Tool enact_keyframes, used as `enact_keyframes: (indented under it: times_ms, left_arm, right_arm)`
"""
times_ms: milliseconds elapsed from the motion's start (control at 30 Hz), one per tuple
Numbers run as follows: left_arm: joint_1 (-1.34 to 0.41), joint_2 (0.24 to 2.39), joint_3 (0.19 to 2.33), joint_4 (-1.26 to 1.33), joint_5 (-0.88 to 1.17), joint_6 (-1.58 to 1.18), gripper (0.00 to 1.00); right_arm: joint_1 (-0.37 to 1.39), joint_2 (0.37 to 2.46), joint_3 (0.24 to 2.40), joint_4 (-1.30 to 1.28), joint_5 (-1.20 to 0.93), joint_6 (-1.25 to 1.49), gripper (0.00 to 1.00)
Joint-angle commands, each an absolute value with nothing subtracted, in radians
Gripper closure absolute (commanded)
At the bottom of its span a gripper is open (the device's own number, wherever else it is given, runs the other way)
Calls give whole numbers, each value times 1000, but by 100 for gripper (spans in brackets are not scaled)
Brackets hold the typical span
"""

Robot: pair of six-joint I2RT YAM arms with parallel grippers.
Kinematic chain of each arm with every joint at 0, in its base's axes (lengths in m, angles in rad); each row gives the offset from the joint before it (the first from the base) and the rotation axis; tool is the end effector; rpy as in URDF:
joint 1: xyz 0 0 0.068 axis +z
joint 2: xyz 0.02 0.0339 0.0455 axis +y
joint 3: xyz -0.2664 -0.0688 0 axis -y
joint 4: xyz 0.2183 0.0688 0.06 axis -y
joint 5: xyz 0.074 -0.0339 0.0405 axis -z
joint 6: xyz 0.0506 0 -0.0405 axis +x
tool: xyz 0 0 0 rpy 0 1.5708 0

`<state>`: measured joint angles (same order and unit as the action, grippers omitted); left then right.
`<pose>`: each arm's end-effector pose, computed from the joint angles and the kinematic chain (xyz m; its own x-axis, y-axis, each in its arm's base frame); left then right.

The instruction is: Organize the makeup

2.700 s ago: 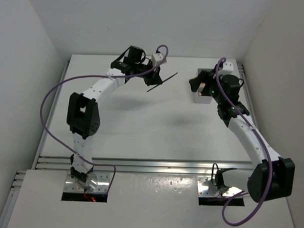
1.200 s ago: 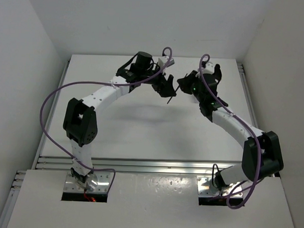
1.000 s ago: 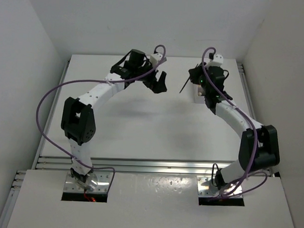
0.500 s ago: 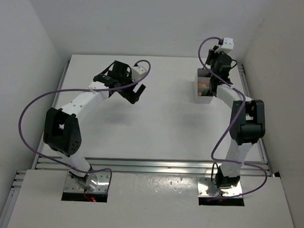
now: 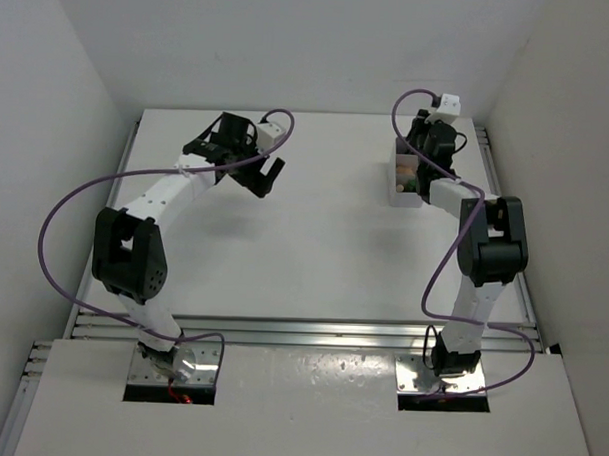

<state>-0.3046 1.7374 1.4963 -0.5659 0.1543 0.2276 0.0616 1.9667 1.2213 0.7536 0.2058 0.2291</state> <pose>0.3566 -0.1203 0.2928 -0.5815 0.4165 -0.6989 0.5430 0.8384 0.0479 0.4472 0.0172 0.2563 0.0406 0.2252 -0.9735 0.1381 0.9636 0.2287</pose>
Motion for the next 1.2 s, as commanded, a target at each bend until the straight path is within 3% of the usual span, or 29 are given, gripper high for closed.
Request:
enact_keyframes:
  times_ms: [0,233,400,467,567,667,867,1167]
  left_arm:
    - [-296,1733,1531,-567,126,218,0]
    - [-242,1694,1520,-615,117,218,0]
    - [-233,1631,1470,-635,117,218,0]
    - [-221,1606,1434,-635,117,227,0]
    - [-180,1571,1382,-635,126,227,0]
    - [-135,1523,1306,-614,159,198,0]
    - [-78,1451,1169,-557,215,149,0]
    - [-78,1407,1089,-500,344,95,0]
  right_arm:
    - [66,1928,1215,808,196,239,63]
    - [64,1800,1152,793,221,199,20]
    - [51,1561,1069,586,262,167,6]
    - [6,1450,1072,307,250,208,0]
    - [-125,1360,1121,-86,189,271,0]
    - [-214,1303,1086,-314,178,271,0]
    - [-397,1187,910,-574,150,449,0]
    - [-420,1175,862,-729,32,526,0]
